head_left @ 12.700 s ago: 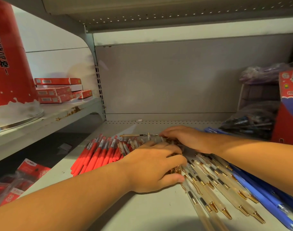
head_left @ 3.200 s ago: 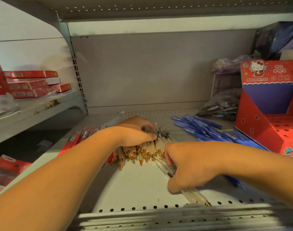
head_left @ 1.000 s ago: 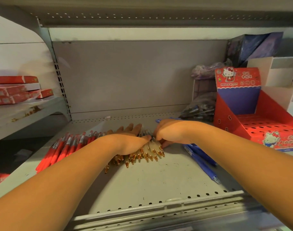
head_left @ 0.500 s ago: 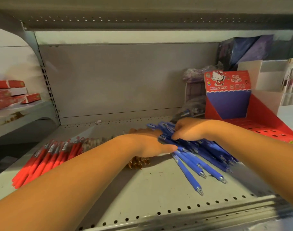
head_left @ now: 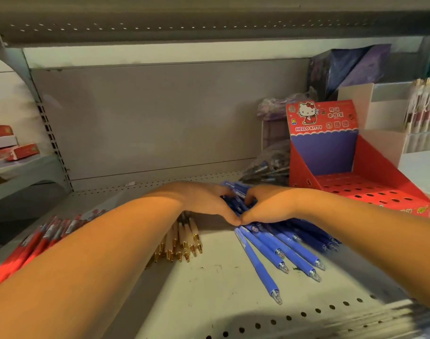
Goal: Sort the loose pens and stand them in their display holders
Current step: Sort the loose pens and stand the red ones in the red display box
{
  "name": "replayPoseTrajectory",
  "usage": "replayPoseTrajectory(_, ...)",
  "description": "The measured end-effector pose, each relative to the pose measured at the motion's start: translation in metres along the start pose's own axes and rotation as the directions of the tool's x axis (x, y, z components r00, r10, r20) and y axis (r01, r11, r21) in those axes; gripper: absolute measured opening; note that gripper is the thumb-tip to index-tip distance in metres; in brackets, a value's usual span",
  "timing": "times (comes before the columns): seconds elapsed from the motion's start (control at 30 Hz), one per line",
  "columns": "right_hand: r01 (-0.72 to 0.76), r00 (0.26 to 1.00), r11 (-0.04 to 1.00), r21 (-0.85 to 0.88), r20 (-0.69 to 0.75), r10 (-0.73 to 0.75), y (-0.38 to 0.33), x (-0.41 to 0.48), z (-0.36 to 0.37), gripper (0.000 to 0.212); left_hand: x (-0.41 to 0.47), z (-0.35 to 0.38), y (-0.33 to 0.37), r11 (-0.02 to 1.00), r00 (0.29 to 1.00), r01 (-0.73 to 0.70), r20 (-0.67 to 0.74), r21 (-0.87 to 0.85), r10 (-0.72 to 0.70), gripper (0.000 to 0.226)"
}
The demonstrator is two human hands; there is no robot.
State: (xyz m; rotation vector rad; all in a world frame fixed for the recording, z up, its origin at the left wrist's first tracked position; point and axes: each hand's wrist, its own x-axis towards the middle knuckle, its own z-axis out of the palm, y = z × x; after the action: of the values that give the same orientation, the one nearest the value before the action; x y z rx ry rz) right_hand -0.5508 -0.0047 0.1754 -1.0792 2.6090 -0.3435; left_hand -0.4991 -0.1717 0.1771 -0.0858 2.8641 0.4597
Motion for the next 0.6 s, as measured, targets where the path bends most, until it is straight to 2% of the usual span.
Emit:
replayPoseTrajectory(0.03,-0.001,1.0,1.0,0.001,-0.001,0.001,-0.001,0.002,-0.001,0.036,0.002,-0.001,0.0,1.0,1.0,-0.01,0.001,-0.003,0.01,0.074)
replayPoseTrajectory(0.17,-0.01,0.999,0.999,0.035,0.053,0.008,-0.002,0.009,-0.006,0.033,0.007,-0.002,-0.006,0.998,0.998,-0.053,0.03,-0.037,0.054,0.093)
replayPoseTrajectory(0.23,-0.013,0.998,0.998,0.063,0.061,0.009,-0.002,0.012,-0.007,0.034,0.011,-0.002,-0.007,0.998,0.998,-0.058,0.023,-0.016,0.058,0.092)
replayPoseTrajectory(0.4,-0.023,0.999,0.997,0.074,0.045,0.02,-0.001,0.018,-0.006,0.029,0.019,-0.003,-0.002,1.0,1.0,-0.023,-0.011,0.018,0.023,0.073)
replayPoseTrajectory(0.6,-0.018,1.0,0.991,0.132,0.014,0.016,0.009,0.017,-0.007,0.019,0.026,0.004,0.004,0.987,0.983,-0.096,-0.146,0.129,0.115,0.048)
